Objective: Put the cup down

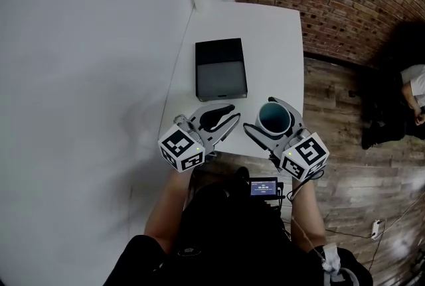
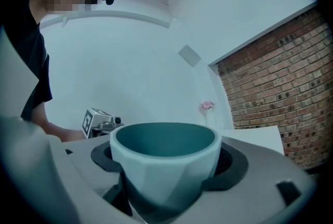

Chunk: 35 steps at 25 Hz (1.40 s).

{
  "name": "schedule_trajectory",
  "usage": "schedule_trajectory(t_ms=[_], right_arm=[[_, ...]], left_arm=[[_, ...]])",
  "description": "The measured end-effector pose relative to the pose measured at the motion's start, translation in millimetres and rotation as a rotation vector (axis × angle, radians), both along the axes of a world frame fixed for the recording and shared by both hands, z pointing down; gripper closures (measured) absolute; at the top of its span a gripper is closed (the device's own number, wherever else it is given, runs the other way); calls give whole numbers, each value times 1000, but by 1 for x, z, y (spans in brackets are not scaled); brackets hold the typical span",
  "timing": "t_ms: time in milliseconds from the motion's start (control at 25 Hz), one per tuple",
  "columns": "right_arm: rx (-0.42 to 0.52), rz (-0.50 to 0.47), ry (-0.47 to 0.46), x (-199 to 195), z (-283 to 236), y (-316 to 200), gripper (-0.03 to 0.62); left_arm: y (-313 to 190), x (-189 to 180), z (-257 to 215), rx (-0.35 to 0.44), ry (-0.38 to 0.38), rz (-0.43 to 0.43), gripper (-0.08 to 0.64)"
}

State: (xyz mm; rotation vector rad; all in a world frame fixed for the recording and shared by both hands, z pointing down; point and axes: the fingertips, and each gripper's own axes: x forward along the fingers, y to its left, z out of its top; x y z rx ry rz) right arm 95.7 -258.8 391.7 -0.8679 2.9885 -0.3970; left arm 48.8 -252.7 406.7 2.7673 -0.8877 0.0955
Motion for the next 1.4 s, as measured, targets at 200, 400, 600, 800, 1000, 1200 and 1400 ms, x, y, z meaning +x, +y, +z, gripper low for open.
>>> schedule_trajectory(t_ms=[200,400,600,800,1000,1200,1400], right_arm=[[-5,-9,-3,-5,1,-2,173],[-11,-10,2,-13,3,-2,173],[-14,-7,13,-16,7,0,173],[-4,-16,32,-26,6,-4,173],[13,-37,46,-44,7,-18,173],[22,-61,51,-66,10,-42,173],[23,-82,42,-81,13,-67,173]], left_arm=[[1,-4,0,-4,-1,-5,460],[3,-7,-1,6,11,26,463],[4,-10,0,13,27,30,463],[-1,-20,-3,24,45,18,463],[-13,-36,-5,37,53,0,459],[-31,-55,-3,44,53,-37,443],[-48,-75,1,35,58,-106,423]])
